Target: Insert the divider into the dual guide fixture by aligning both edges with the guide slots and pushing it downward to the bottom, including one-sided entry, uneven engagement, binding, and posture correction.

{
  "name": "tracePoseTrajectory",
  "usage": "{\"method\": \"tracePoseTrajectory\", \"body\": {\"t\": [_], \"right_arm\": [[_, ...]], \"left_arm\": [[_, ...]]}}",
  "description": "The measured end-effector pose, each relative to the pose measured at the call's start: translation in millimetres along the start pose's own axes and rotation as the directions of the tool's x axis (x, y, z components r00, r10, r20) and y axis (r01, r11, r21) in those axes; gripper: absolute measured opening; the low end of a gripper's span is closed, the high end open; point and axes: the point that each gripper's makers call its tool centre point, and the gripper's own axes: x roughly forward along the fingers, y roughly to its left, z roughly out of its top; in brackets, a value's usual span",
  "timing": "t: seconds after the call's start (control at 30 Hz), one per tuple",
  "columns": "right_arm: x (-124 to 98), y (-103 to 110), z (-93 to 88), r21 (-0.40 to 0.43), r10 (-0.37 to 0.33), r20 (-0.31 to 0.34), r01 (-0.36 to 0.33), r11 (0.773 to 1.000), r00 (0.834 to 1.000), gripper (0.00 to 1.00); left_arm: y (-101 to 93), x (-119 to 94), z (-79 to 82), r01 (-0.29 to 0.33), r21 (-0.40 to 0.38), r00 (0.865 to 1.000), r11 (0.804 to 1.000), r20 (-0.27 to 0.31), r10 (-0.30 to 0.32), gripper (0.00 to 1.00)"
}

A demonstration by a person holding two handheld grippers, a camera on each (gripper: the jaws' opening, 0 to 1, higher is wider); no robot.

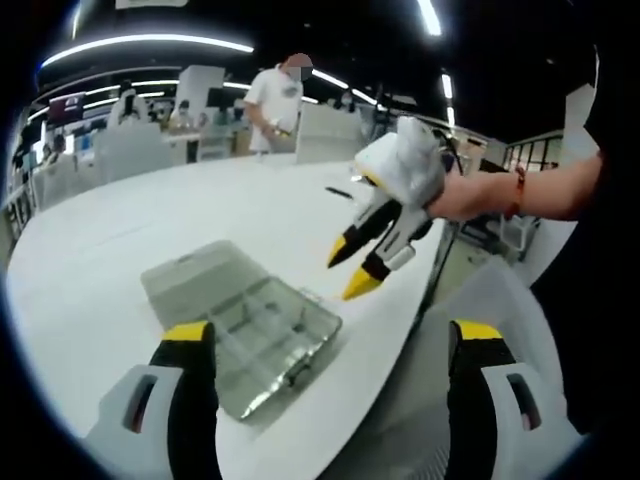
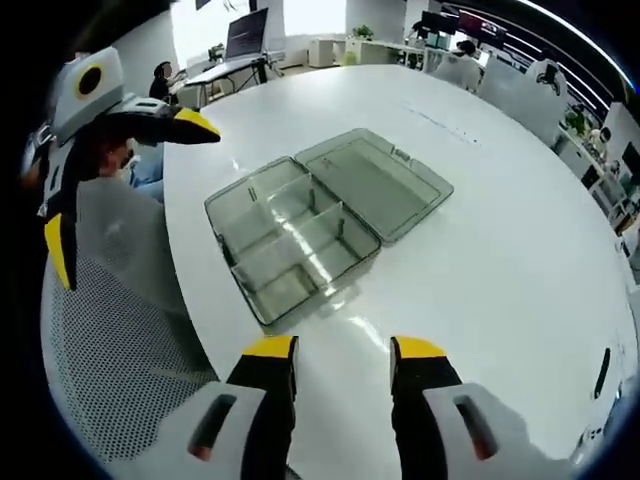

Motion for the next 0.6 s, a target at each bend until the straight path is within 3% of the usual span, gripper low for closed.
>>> {"method": "tracePoseTrajectory", "body": {"t": [0.23,0.6], "right_arm": [[5.1,3.4,-15.2,0.053,0.005,-0.02,-0.004,0.999,1.0,0.38],[10.2,2.8,-14.7,0.103,-0.001,-0.013,0.003,0.995,1.0,0.41]], "left_arm": [[2.6,-1.6,-3.3,-0.005,-0.007,1.0,1.0,0.001,0.005,0.95],[6.5,-4.6,-6.2,-0.01,-0.016,1.0,1.0,-0.004,0.01,0.95]]}}
